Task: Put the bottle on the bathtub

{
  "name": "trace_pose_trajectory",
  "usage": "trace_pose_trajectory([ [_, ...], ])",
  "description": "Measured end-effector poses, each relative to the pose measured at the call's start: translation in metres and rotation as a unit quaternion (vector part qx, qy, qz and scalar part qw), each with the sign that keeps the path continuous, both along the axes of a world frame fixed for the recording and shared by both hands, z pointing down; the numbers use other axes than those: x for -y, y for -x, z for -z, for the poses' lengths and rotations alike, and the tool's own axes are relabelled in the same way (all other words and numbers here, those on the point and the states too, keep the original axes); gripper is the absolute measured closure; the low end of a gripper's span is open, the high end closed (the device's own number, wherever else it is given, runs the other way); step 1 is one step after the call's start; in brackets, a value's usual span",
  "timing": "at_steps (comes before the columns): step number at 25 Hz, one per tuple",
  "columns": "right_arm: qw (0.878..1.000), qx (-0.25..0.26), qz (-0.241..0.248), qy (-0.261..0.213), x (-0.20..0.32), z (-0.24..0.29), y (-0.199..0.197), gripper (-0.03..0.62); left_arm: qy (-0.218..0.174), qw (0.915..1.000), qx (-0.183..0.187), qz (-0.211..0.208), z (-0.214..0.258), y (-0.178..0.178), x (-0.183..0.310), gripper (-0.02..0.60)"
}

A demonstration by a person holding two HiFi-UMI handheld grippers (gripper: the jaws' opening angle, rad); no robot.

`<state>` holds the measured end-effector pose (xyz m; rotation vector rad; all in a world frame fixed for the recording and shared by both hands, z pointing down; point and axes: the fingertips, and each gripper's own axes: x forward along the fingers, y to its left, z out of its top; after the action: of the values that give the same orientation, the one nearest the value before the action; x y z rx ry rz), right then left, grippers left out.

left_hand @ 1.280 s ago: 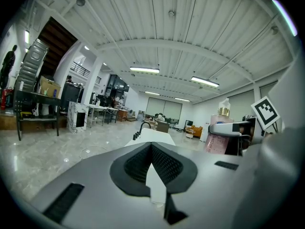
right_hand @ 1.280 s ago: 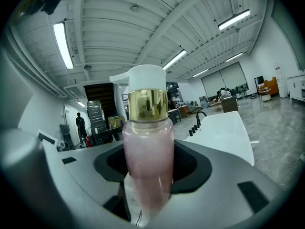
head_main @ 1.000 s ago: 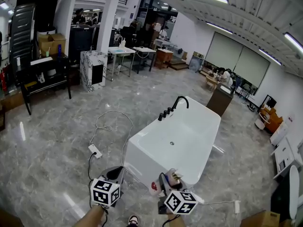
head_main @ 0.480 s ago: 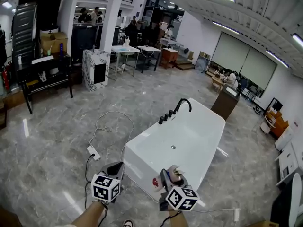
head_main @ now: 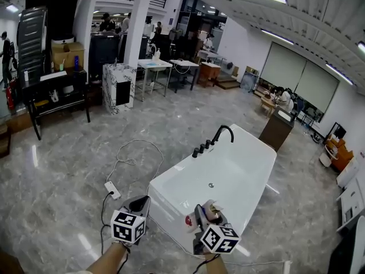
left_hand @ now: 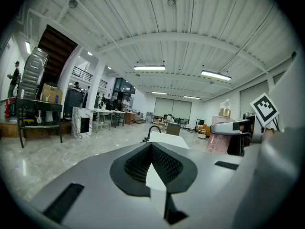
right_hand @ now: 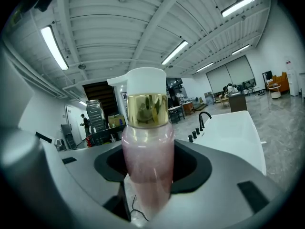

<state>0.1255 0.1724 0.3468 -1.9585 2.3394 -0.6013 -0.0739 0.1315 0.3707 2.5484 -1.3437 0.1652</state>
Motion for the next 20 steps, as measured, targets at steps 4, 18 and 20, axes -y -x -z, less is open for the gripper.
trace_pose_trajectory([
  [4, 1.0, 0.002, 0.006, -0.001, 0.014, -0.001, -0.005, 0.359, 0.001, 1.0, -0.001, 0.008, -0.002, -0.004, 0.014, 0.578],
  [18, 1.0, -0.01, 0.013, 0.019, 0.045, -0.016, -0.017, 0.359, 0.011, 0.9997, -0.01, 0.018, -0.016, -0.013, 0.046, 0.578],
  [20, 1.0, -0.01, 0.016, 0.025, 0.048, -0.02, -0.016, 0.359, 0.006, 0.9996, -0.016, 0.022, -0.015, -0.011, 0.05, 0.578],
])
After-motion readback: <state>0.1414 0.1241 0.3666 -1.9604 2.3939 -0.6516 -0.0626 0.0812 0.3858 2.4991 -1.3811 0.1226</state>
